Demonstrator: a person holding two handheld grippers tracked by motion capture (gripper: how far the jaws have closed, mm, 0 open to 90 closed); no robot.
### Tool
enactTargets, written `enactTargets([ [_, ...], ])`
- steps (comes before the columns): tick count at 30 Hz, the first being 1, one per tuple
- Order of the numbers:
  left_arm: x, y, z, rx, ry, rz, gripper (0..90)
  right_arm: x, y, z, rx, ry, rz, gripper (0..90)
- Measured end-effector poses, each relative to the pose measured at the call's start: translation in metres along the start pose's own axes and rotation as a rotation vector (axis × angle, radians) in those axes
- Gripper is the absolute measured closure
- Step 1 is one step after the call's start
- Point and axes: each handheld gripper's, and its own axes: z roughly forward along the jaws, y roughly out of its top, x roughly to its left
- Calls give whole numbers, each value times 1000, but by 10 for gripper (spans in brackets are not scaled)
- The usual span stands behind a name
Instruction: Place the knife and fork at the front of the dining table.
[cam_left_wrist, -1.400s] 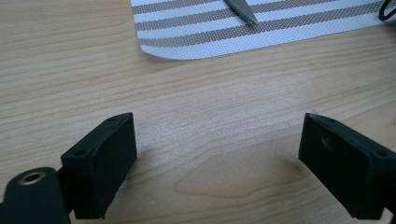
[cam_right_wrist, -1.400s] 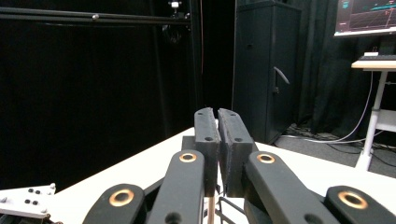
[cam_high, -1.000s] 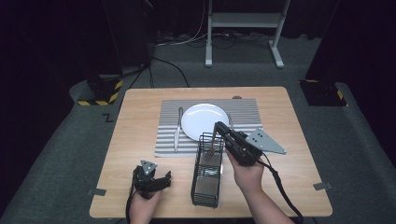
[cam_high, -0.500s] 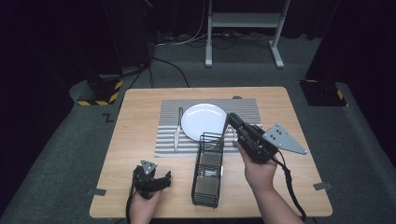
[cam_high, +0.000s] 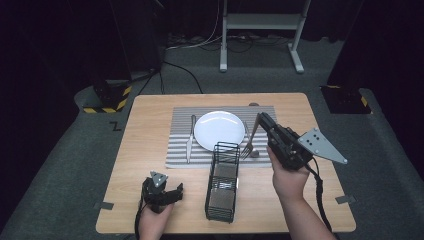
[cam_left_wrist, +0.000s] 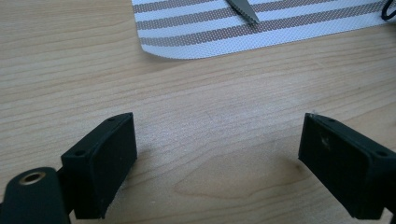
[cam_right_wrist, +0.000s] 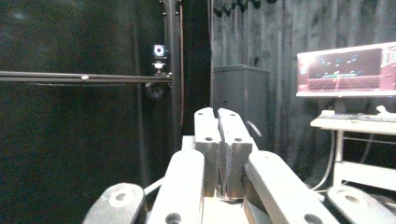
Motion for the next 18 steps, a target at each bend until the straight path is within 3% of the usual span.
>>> enactTargets([
  [11,0,0,0,0,4,4,114,-25,-17,-15,48,-89,-41,875],
  [18,-1,0,0,-4,9,6,114,-57,-49,-23,124,-173,-44,875],
])
